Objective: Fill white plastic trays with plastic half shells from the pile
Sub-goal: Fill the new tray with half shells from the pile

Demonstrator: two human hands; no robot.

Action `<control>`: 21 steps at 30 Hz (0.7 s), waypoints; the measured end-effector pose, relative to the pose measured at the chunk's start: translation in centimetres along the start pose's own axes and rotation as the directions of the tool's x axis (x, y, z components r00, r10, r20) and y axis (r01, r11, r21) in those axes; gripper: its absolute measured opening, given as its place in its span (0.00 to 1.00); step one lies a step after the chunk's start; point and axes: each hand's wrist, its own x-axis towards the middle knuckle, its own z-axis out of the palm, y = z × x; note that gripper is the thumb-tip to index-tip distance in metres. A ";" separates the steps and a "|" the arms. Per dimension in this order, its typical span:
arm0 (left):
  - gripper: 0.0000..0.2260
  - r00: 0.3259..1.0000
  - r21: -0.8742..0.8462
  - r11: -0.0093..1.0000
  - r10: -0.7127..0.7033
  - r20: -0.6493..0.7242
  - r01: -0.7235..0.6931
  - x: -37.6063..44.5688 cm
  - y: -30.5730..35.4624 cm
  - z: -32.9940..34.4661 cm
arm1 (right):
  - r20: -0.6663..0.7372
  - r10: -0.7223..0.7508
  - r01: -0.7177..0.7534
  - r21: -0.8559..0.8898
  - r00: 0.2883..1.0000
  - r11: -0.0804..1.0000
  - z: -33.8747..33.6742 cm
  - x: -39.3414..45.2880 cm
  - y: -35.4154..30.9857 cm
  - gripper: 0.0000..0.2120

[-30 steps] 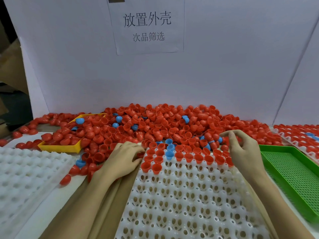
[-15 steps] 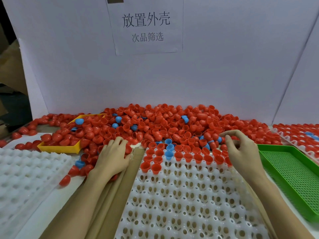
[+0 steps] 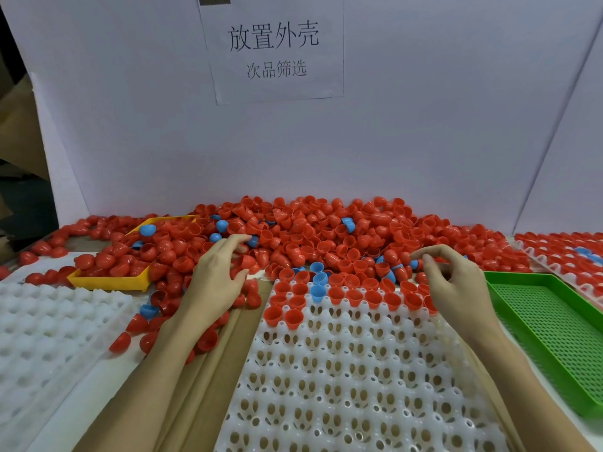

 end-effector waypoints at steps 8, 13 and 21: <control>0.16 1.000 -0.401 0.916 -0.023 -0.015 0.015 -0.3 5.3 -0.2 | 0.337 0.099 -0.208 0.305 0.936 0.929 -0.5 -0.3 -1.5 0.09; 0.15 0.979 -0.614 0.789 0.136 0.149 -0.016 -2.4 10.5 1.3 | 0.631 -0.104 -0.190 0.380 0.769 0.905 0.3 -1.5 -4.1 0.16; 0.14 0.972 -0.561 0.827 0.165 0.169 -0.043 -2.7 10.9 1.8 | 0.566 -0.081 -0.162 0.366 0.821 0.916 0.9 -1.8 -4.4 0.12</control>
